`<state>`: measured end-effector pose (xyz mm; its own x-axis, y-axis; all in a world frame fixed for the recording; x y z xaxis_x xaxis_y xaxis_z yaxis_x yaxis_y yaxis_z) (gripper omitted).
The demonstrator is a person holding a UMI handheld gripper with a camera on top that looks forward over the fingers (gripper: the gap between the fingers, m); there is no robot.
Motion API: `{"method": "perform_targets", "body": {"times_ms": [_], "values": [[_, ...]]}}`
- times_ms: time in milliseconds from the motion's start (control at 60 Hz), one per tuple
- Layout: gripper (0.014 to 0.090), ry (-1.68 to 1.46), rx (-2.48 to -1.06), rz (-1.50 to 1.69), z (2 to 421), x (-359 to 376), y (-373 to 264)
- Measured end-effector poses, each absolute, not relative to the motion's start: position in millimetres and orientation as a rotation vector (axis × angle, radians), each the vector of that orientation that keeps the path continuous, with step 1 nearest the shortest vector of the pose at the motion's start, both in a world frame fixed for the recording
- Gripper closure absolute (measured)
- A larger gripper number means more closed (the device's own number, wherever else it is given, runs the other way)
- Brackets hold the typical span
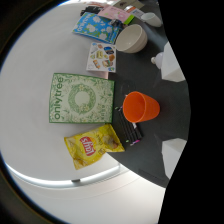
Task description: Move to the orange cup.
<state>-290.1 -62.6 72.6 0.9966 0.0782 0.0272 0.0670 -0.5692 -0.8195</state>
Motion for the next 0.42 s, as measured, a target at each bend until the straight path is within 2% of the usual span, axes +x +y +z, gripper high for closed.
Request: {"method": "perform_targets", "body": {"times_ms": [417], "values": [[0.0191,-0.102,-2.192,0.016,65.3,-295.2,-52.8]]}}
